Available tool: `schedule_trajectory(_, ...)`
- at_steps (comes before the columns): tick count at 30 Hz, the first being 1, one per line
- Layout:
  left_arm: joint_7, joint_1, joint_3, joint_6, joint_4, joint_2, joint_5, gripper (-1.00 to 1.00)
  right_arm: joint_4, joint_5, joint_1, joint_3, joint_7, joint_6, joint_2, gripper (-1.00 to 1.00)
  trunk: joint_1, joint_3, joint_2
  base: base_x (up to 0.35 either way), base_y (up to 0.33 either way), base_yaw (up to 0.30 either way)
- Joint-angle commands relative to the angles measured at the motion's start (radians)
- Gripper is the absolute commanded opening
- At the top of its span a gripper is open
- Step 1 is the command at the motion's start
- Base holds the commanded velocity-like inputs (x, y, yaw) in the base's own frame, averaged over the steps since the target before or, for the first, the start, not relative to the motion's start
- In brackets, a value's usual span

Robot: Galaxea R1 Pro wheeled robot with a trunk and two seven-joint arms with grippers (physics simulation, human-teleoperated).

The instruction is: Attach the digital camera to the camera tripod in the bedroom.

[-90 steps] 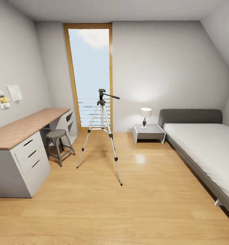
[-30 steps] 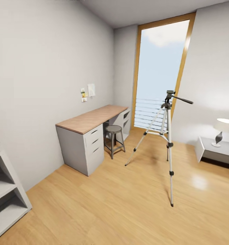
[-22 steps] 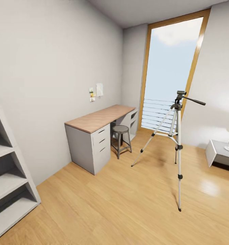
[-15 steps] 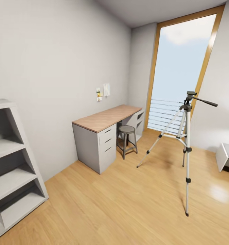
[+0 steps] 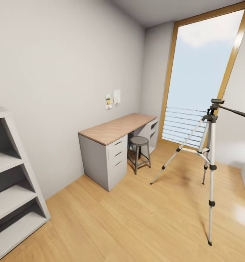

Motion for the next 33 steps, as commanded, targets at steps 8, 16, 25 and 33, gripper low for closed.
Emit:
schedule_trajectory(8,0.0,0.0,-0.001,-0.003,-0.001,0.001,0.005,1.0,-0.001,0.007,0.0,0.0,-0.001,-0.002,0.0,1.0,0.001,-0.001,0.0,0.32,0.0,0.001)
schedule_trajectory(16,0.001,0.0,0.0,-0.004,-0.001,0.0,0.005,1.0,-0.001,0.007,0.0,0.0,-0.001,-0.004,0.0,1.0,0.001,-0.001,0.0,0.32,-0.001,0.0)
schedule_trajectory(25,0.001,0.0,0.0,-0.004,-0.001,-0.001,0.005,1.0,-0.001,0.006,0.0,-0.002,0.0,-0.002,0.002,1.0,0.001,-0.001,0.0,0.299,-0.122,0.0)
schedule_trajectory(33,0.001,0.0,0.0,-0.004,-0.001,-0.001,0.005,1.0,-0.001,0.005,0.0,-0.003,-0.001,-0.004,0.004,1.0,0.001,-0.001,0.0,0.289,-0.157,0.0)
